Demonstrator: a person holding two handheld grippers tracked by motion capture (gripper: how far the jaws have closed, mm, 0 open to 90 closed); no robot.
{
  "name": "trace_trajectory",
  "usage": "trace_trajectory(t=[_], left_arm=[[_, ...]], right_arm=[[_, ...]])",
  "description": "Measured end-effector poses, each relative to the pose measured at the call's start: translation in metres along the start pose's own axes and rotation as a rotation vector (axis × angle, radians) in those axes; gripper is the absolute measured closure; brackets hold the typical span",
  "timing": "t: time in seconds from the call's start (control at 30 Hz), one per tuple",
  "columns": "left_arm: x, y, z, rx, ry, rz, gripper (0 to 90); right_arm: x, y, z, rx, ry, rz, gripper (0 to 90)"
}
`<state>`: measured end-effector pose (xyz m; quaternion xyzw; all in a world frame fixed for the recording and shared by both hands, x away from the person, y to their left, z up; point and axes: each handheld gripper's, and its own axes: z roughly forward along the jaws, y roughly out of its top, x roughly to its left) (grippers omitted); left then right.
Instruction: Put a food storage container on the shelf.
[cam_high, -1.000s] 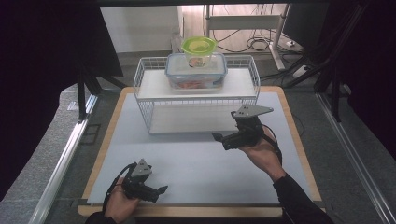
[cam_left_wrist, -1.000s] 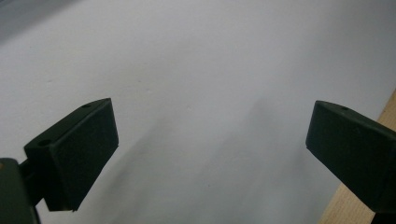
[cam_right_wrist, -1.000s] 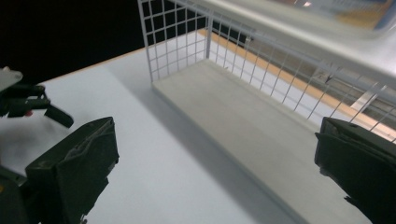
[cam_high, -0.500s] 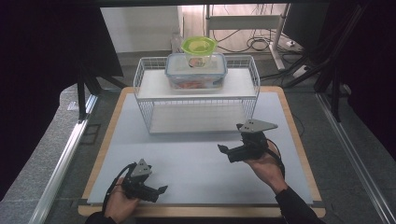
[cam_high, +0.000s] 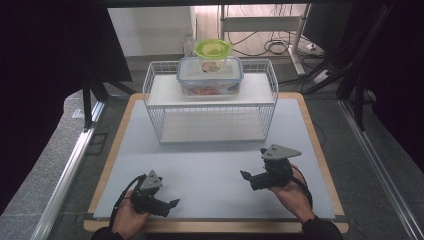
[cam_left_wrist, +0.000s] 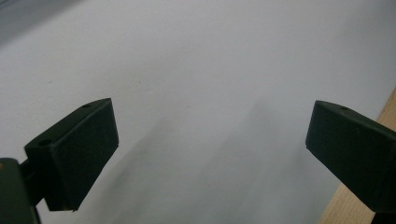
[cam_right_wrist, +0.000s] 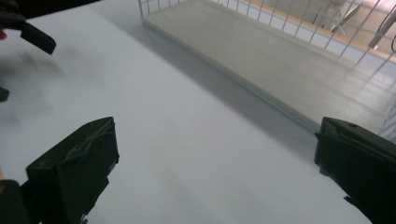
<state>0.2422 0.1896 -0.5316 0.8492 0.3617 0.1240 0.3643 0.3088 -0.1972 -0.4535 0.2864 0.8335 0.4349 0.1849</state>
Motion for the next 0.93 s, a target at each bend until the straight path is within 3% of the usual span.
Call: trace_trajectory(t=[0.2, 0.5, 0.8, 0.93], left_arm=[[0.000, 0.000, 0.000, 0.002, -0.001, 0.003, 2.5], [0.000, 0.000, 0.001, 0.001, -0.001, 0.001, 2.5], [0.000, 0.000, 0.002, 0.010, -0.005, 0.002, 2.6], [0.000, 0.001, 0.003, 0.012, -0.005, 0.004, 2.6]], right_arm=[[-0.001, -0.024, 0.004, 0.046, -0.024, 0.005, 0.0], [0.003, -0.049, 0.011, 0.118, -0.002, 0.018, 0.0], [0.012, -0.063, 0.028, 0.249, 0.012, -0.040, 0.0], [0.013, -0.065, 0.030, 0.267, 0.008, -0.045, 0.0]])
